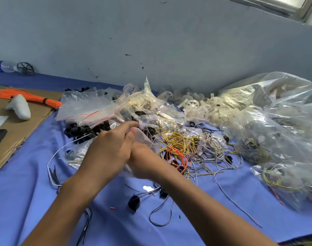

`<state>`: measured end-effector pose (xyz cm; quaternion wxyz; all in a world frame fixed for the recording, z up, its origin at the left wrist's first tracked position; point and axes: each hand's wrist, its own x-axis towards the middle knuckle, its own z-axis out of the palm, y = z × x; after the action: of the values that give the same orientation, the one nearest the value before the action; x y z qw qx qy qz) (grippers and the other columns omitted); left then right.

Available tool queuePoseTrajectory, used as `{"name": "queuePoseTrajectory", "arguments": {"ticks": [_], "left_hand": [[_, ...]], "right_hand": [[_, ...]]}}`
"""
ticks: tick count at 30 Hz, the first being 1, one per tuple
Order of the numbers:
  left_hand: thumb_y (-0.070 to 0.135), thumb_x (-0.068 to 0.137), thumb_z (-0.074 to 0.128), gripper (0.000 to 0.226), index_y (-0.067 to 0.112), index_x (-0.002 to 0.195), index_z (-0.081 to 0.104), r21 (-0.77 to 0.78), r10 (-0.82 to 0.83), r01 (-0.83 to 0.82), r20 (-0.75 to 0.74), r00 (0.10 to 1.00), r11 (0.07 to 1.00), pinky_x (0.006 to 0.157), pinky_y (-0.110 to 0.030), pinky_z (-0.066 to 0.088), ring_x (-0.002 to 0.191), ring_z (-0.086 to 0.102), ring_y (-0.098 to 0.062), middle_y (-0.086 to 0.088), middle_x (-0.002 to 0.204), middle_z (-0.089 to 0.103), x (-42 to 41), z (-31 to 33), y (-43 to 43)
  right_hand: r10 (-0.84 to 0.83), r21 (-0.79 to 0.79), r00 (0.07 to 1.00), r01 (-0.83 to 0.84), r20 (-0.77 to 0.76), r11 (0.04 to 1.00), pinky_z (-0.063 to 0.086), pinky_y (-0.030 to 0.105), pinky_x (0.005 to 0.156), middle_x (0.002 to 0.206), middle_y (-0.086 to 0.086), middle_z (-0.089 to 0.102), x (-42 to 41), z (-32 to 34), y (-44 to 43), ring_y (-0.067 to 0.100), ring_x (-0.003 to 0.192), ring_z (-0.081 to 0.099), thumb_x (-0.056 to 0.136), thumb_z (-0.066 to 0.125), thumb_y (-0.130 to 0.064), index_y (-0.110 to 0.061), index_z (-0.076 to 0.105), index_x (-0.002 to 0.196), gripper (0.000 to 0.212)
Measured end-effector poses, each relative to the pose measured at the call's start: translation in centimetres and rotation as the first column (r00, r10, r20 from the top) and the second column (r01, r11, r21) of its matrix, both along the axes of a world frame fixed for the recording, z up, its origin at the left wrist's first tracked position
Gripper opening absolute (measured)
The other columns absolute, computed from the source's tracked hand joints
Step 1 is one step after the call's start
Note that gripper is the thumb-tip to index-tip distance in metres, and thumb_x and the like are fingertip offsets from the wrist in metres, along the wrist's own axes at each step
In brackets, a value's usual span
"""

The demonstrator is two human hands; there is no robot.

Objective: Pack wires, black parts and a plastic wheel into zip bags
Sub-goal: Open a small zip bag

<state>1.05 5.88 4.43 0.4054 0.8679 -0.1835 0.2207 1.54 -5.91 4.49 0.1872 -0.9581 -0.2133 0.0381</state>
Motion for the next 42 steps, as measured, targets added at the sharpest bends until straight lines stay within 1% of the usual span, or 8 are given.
{"name": "queuePoseTrajectory", "arguments": {"ticks": [5, 9, 14, 21, 29, 35, 40, 42], "left_hand": [[0.029, 0.1, 0.049, 0.027, 0.033, 0.123, 0.064, -0.052, 0.056, -0.055, 0.01, 0.998, 0.997, 0.061, -0.033, 0.038, 0.066, 0.058, -0.027, 0.006, 0.062, 0.054, 0.7, -0.6, 0.3], [0.03, 0.1, 0.048, 0.024, 0.033, 0.117, 0.065, -0.1, 0.073, -0.069, 0.04, 0.996, 0.993, 0.049, -0.03, 0.035, 0.046, 0.049, -0.006, 0.007, 0.047, 0.05, 1.0, -0.9, 0.6], [0.03, 0.101, 0.049, 0.023, 0.034, 0.118, 0.064, -0.101, 0.082, -0.079, 0.023, 0.996, 0.992, 0.055, -0.037, 0.045, 0.051, 0.052, -0.009, 0.007, 0.05, 0.055, 1.1, -0.8, 0.4], [0.039, 0.1, 0.047, 0.027, 0.036, 0.123, 0.062, -0.095, 0.084, -0.085, -0.016, 0.996, 0.992, 0.073, -0.043, 0.054, 0.076, 0.065, -0.022, 0.003, 0.08, 0.072, 1.0, -0.9, 0.7], [0.031, 0.101, 0.049, 0.026, 0.038, 0.121, 0.062, -0.105, 0.084, -0.086, -0.02, 0.996, 0.991, 0.054, -0.039, 0.047, 0.049, 0.053, -0.011, 0.001, 0.057, 0.061, 1.4, -1.2, 1.2], [0.031, 0.101, 0.049, 0.026, 0.035, 0.122, 0.064, -0.115, 0.088, -0.091, -0.033, 0.996, 0.989, 0.05, -0.039, 0.044, 0.045, 0.048, -0.014, 0.001, 0.053, 0.059, 1.7, -1.2, 1.5], [0.035, 0.1, 0.048, 0.025, 0.038, 0.121, 0.062, -0.113, 0.094, -0.096, -0.019, 0.995, 0.989, 0.056, -0.04, 0.049, 0.052, 0.054, -0.013, -0.001, 0.055, 0.061, 1.5, -1.2, 1.3], [0.038, 0.099, 0.047, 0.027, 0.039, 0.123, 0.059, -0.114, 0.088, -0.09, -0.025, 0.996, 0.989, 0.06, -0.042, 0.053, 0.056, 0.058, -0.014, -0.001, 0.059, 0.064, 1.5, -1.2, 1.3]], "right_hand": [[0.056, 0.214, 0.992, -0.081, 0.117, 0.974, 0.049, 0.037, 0.071, 0.09, 0.01, 0.071, -2.3, 2.1, -2.8, 0.024, 0.079, 0.063, 0.096, 0.049, -0.01, -0.006, 0.07, 0.1, 0.022], [-0.255, 0.511, 0.92, 0.072, 0.298, 0.856, 0.05, 0.021, 0.07, 0.09, -0.009, 0.072, -3.8, 2.0, -9.6, 0.002, 0.079, 0.064, 0.091, 0.06, -0.012, -0.018, 0.072, 0.101, 0.016], [-0.639, 0.284, 0.696, 0.573, 0.326, 0.769, 0.048, 0.032, 0.077, 0.099, 0.005, 0.073, -0.4, -1.0, -21.5, 0.024, 0.09, 0.066, 0.089, 0.061, -0.009, -0.014, 0.071, 0.103, 0.019], [-0.875, 0.238, 0.457, 0.843, 0.156, 0.483, 0.046, 0.038, 0.091, 0.116, 0.013, 0.069, 3.2, -4.0, -30.4, 0.033, 0.108, 0.061, 0.091, 0.051, -0.013, -0.014, 0.069, 0.11, 0.027], [-0.872, 0.206, 0.49, 0.854, -0.007, 0.478, 0.045, 0.034, 0.087, 0.108, 0.011, 0.07, 5.5, -5.5, -30.5, 0.03, 0.105, 0.061, 0.087, 0.067, -0.027, -0.013, 0.069, 0.106, 0.023], [-0.887, 0.484, 0.461, 0.771, 0.026, 0.415, 0.051, 0.042, 0.092, 0.111, 0.012, 0.07, 5.9, -3.5, -30.4, 0.028, 0.099, 0.064, 0.087, 0.065, -0.014, -0.008, 0.066, 0.12, 0.034], [-0.9, 0.707, 0.431, 0.614, 0.073, 0.351, 0.057, 0.046, 0.086, 0.091, 0.008, 0.071, 5.2, 0.7, -29.9, 0.026, 0.081, 0.069, 0.089, 0.063, -0.013, -0.007, 0.067, 0.118, 0.03], [-0.857, 0.811, 0.514, 0.494, 0.018, 0.314, 0.058, 0.04, 0.085, 0.087, 0.007, 0.071, 4.3, 2.3, -28.6, 0.019, 0.076, 0.068, 0.091, 0.062, -0.01, -0.004, 0.067, 0.118, 0.028]]}}
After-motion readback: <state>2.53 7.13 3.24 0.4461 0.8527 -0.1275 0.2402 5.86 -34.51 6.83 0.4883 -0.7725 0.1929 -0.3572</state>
